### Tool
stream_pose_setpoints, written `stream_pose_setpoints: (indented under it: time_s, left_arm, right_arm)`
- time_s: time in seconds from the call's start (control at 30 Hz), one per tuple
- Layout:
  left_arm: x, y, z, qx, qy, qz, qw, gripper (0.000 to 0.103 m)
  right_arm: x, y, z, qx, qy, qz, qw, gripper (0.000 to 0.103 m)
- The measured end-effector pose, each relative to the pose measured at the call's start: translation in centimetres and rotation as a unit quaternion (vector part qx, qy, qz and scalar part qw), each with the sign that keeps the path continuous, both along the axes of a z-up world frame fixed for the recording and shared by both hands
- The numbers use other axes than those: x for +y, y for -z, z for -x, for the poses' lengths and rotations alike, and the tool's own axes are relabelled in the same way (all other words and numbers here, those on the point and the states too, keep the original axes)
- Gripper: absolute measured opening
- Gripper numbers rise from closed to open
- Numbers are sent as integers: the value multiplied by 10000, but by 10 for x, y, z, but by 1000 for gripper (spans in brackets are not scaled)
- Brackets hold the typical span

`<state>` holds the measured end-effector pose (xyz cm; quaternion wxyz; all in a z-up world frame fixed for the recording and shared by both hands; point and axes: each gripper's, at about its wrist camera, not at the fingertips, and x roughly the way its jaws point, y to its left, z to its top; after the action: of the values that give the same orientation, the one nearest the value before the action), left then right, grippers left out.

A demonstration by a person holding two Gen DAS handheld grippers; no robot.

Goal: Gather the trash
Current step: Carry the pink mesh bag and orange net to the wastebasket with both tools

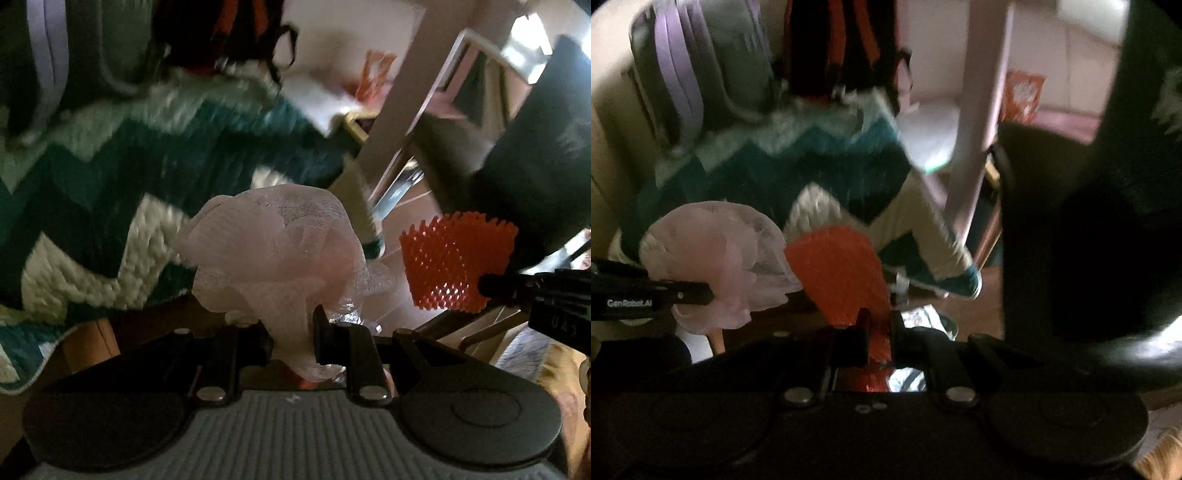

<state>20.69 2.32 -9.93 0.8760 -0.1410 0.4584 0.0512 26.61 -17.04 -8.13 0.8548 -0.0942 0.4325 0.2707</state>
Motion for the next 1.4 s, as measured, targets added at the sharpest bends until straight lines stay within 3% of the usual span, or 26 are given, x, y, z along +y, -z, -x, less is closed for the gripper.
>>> stream_pose_setpoints:
  time_s: [0.3,0.57,0.8,1.17,1.4]
  left_arm:
    - [-52,-90,22,-835,359,-218,9956,20]
    - [-93,-159,16,-1488,642,-348,9862,20]
    - [-125,-205,-10,-1808,873,-421,9787,20]
    - [-200,-284,-59,-2329,1529,-630,9583,20]
    - [-244,-307,-99,-2385,1860,-562,9515,20]
  right_arm:
    - [-49,-82,39,-764,324,-518,9952,9]
    - [-92,-139,48,-1444,699,-752,9842,9]
    - [-132,-181,43,-1876,1084,-778,9731,9]
    - [-192,-237,17,-2391,1652,-590,9550,9]
    - [-222,-252,-14,-2523,2013,-386,9457,9]
